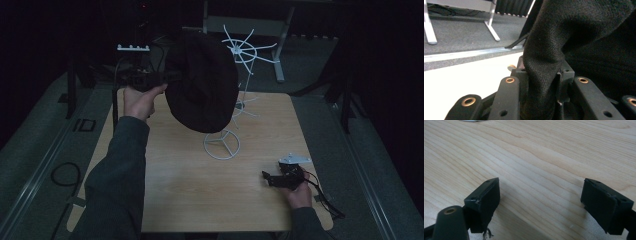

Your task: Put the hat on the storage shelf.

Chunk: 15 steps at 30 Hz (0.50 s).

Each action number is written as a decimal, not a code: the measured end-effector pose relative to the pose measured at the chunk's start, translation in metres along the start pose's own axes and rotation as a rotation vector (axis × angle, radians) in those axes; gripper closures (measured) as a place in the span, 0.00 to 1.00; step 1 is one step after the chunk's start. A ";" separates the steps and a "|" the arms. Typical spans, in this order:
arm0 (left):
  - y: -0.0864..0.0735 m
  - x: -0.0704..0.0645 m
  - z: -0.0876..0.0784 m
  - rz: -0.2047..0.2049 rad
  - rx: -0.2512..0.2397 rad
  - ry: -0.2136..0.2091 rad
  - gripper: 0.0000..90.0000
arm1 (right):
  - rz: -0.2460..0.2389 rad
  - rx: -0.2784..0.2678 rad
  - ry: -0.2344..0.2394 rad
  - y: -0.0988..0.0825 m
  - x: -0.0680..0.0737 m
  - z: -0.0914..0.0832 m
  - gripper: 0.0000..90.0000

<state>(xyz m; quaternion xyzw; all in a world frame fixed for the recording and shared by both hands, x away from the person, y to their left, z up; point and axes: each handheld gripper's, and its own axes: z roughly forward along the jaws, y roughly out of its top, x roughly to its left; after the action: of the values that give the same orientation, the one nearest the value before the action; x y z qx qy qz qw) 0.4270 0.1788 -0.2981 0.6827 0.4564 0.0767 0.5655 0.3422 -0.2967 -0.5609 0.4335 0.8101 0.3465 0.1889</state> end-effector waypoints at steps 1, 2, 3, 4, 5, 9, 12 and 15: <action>0.000 0.000 0.000 0.002 0.002 0.003 0.77 | 0.000 0.000 0.000 0.000 0.000 0.000 0.17; 0.000 0.000 0.000 0.004 0.004 0.005 0.76 | -0.001 0.001 0.000 0.000 0.000 0.000 0.17; 0.000 0.000 0.000 0.001 0.006 0.006 0.74 | 0.000 0.001 0.000 0.000 0.000 0.000 0.17; 0.000 0.000 0.000 0.003 0.009 0.005 0.73 | 0.000 0.001 0.001 0.000 0.000 0.000 0.17; 0.000 0.000 0.000 0.003 0.010 0.002 0.71 | 0.000 0.001 0.000 0.000 0.000 0.000 0.17; 0.000 -0.001 0.001 0.008 0.010 0.002 0.65 | 0.000 0.001 0.001 0.000 0.000 0.000 0.17; 0.000 -0.002 0.000 0.006 0.002 0.006 0.61 | 0.001 0.001 0.000 0.000 0.000 0.000 0.17; 0.000 -0.003 -0.004 0.017 -0.017 0.019 0.54 | 0.000 0.001 0.000 0.000 0.000 0.000 0.17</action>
<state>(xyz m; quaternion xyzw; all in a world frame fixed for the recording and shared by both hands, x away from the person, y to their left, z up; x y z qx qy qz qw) 0.4229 0.1801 -0.2953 0.6810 0.4553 0.0918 0.5661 0.3422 -0.2967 -0.5608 0.4337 0.8103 0.3461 0.1886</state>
